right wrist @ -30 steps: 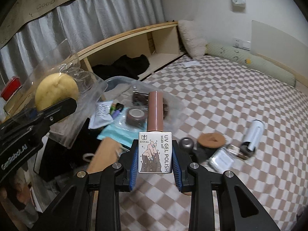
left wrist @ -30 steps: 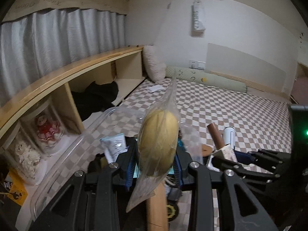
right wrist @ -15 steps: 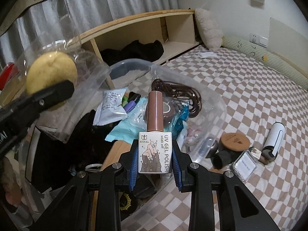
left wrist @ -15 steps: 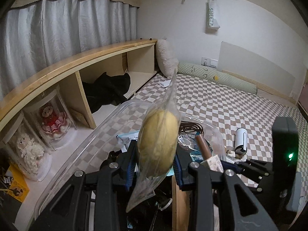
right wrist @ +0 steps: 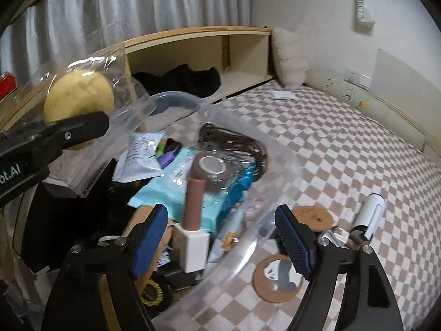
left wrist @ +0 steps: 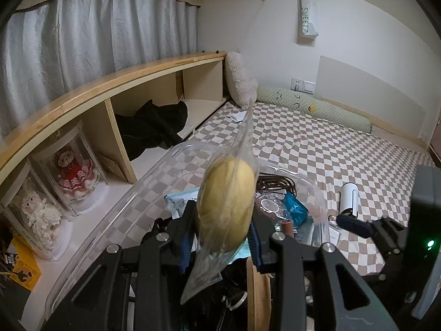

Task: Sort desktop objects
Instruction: 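Open the right tool to drop the polish bottle into the box while the left tool releases the sponge, then withdraw both open tools from the box and move them across the bed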

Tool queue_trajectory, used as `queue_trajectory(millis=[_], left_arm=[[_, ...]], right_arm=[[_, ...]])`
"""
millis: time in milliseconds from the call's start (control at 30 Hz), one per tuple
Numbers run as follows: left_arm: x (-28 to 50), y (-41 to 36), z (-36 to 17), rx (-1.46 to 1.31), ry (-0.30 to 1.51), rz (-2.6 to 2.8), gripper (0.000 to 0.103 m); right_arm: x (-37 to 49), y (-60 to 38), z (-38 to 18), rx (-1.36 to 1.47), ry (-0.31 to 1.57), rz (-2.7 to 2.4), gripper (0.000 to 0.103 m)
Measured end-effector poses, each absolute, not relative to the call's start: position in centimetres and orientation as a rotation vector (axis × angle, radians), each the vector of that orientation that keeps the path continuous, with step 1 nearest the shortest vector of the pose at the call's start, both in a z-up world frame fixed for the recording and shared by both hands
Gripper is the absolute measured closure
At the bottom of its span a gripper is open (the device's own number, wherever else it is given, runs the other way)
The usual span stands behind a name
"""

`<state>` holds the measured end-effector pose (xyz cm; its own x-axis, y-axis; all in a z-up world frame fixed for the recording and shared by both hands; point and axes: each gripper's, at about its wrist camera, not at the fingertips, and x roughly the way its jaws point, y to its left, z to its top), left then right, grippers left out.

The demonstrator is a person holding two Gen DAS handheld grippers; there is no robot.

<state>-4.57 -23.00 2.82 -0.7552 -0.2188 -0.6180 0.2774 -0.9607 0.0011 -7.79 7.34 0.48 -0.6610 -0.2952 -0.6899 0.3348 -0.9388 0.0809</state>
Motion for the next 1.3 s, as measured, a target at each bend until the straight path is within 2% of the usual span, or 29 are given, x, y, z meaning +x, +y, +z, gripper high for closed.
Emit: queue_trajectory(millis=[167, 233, 267, 300, 433, 533, 767, 867, 1000, 1033, 1067, 1133, 1300], left_arm=[[-5.3, -23.1, 1.9, 0.980, 0.145, -2.699, 0.065], [-5.4, -23.1, 1.7, 0.979, 0.142, -2.683, 0.047], [-5.3, -23.1, 1.8, 0.965, 0.139, -2.676, 0.029], [-5.2, -23.1, 1.9, 0.944, 0.136, -2.670, 0.018], [-4.7, -23.3, 2.3, 0.918, 0.167, -2.684, 0.017], [-4.6, -23.2, 2.2, 0.916, 0.167, -2.678, 0.008], [-4.4, -22.4, 2.4, 0.912, 0.145, -2.698, 0.007], [-4.3, -22.0, 2.4, 0.915, 0.128, -2.698, 0.001], [-3.9, -21.4, 2.7, 0.886, 0.101, -2.705, 0.000], [-3.8, -21.2, 2.9, 0.879, 0.093, -2.709, 0.000], [-3.8, -21.0, 3.0, 0.874, 0.085, -2.714, 0.000], [-3.7, -20.7, 3.1, 0.877, 0.078, -2.719, 0.000], [-3.6, -19.8, 3.3, 0.907, 0.070, -2.739, 0.000]], right_arm=[[-8.1, 8.3, 0.3, 1.084, 0.078, -2.600, 0.023], [-8.2, 8.6, 0.3, 1.086, 0.084, -2.603, 0.023], [-8.2, 8.7, 0.3, 1.085, 0.086, -2.605, 0.023], [-8.2, 8.8, 0.4, 1.085, 0.088, -2.605, 0.023], [-8.0, 9.0, 0.3, 1.082, 0.106, -2.605, 0.023], [-7.7, 9.2, 0.2, 1.085, 0.124, -2.610, 0.023], [-7.0, 10.2, 0.7, 1.076, 0.120, -2.628, 0.023], [-6.6, 10.8, 1.1, 1.062, 0.094, -2.639, 0.023], [-6.1, 11.6, 1.6, 1.051, 0.084, -2.650, 0.023], [-5.9, 11.9, 1.7, 1.044, 0.087, -2.660, 0.021], [-5.8, 12.1, 1.9, 1.036, 0.085, -2.670, 0.010], [-5.5, 12.7, 2.1, 1.018, 0.074, -2.689, 0.000], [-5.1, 14.2, 2.4, 1.016, 0.060, -2.721, 0.000]])
